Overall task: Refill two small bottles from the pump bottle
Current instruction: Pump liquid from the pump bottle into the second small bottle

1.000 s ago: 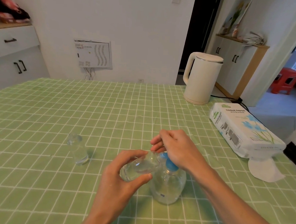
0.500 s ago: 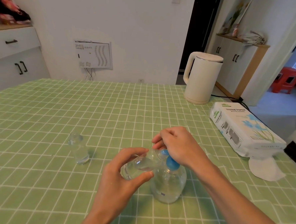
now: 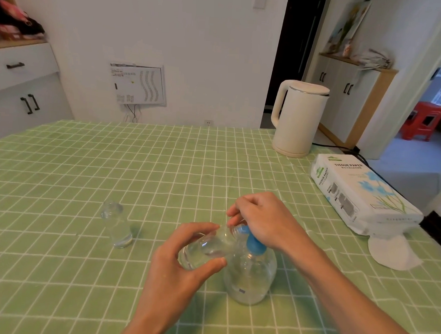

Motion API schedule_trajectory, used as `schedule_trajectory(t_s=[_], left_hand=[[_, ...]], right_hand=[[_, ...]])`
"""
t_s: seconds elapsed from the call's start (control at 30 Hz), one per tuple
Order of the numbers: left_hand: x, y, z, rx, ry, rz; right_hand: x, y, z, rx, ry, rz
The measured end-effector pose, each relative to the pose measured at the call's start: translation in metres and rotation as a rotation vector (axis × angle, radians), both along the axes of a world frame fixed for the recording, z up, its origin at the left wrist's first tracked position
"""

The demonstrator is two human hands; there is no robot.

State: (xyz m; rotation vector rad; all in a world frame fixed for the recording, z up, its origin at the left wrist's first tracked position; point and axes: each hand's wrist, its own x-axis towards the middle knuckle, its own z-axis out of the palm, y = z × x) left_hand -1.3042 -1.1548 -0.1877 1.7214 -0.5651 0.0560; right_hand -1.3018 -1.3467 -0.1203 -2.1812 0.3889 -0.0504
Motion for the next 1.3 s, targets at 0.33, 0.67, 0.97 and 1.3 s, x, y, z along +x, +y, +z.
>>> schedule_trajectory(t_s=[0.33,0.67,0.97,1.3], left_hand=[[0.001,-0.003,0.001,-0.028,-0.005,-0.013],[0.001,-0.001,-0.005,-0.008,-0.004,0.0],[0.0,0.0,0.001,0.002,-0.01,-0.005],[0.001,0.0,-0.004,0.011,-0.016,0.002]], right_hand=[[0.002,-0.001,0.001,0.022,0.007,-0.019],[0.001,0.0,-0.007,0.001,0.025,-0.02],[-0.001,0.002,0.009,-0.117,0.033,-0.006],[0.002,0.001,-0.005,-0.023,0.072,-0.055]])
